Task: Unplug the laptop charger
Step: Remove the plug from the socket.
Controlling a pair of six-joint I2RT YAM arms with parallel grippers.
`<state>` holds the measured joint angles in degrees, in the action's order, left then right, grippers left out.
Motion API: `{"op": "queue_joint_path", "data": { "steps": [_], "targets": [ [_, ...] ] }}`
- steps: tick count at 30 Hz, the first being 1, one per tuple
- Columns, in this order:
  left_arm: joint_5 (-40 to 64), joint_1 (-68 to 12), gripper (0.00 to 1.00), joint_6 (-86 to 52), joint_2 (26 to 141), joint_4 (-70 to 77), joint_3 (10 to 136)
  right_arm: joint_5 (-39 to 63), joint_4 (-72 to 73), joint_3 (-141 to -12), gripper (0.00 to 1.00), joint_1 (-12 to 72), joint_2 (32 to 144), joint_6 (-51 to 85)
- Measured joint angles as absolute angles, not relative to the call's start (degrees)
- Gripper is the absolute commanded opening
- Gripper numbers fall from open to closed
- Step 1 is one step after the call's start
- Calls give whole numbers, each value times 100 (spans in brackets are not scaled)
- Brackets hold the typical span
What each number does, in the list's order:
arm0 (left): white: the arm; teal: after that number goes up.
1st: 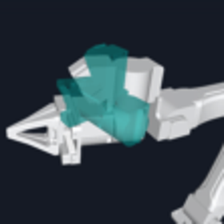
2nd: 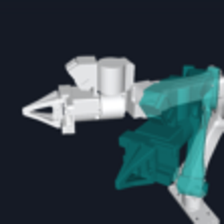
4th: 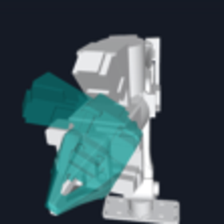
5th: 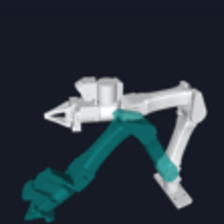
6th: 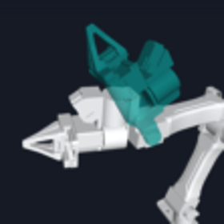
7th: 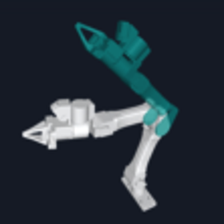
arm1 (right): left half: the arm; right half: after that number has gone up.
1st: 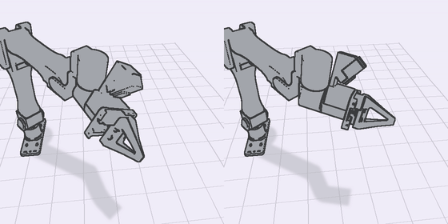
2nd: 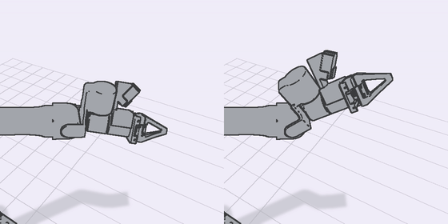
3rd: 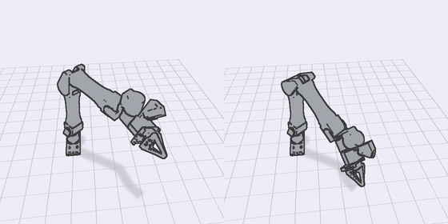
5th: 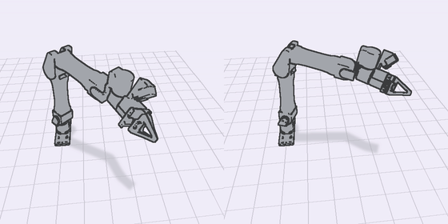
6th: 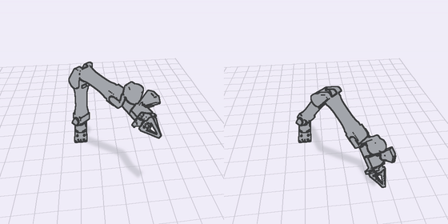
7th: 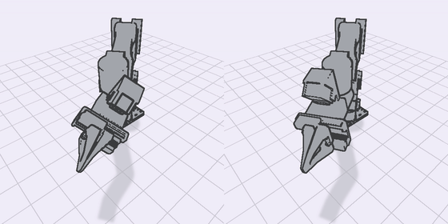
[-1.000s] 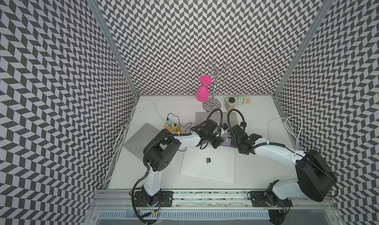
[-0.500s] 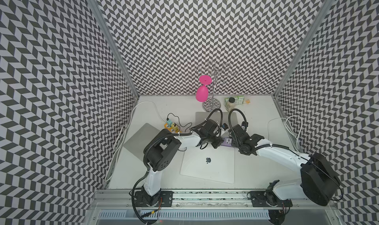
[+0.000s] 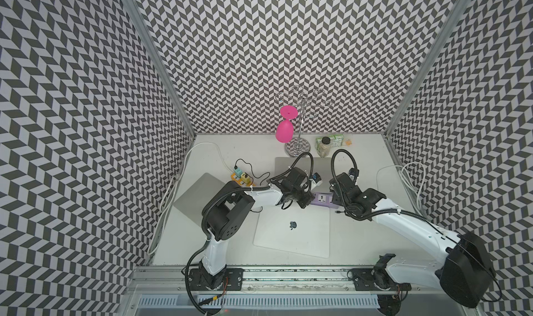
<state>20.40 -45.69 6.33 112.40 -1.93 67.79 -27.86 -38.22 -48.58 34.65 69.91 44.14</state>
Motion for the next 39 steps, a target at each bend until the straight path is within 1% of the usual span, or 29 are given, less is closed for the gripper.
{"op": "queue_joint_path", "data": {
  "steps": [4,9,13,17,26,30,39],
  "targets": [
    [2032,-4569,0,631,11240,-327,6840,-2838,-3929,-4860,36,3179,6589,4366],
    [2032,-4569,0,567,11161,-460,6845,-2510,-3972,-4860,36,2460,6595,4023],
    [2029,-4569,0,478,10956,-480,6831,-2309,-3968,-4893,36,1988,7089,3575],
    [2036,-4563,0,454,10661,-478,6827,-1984,-4176,-5269,37,1680,7900,3059],
    [2112,-4407,0,456,10412,-528,6827,-1472,-4582,-6475,40,1594,9153,2171],
    [2143,-4333,0,456,10289,-554,6799,-1337,-4797,-6770,41,1581,9657,1935],
    [2217,-4211,0,456,9939,-569,6521,-897,-5266,-7207,40,1431,10235,1579]
  ]
}}
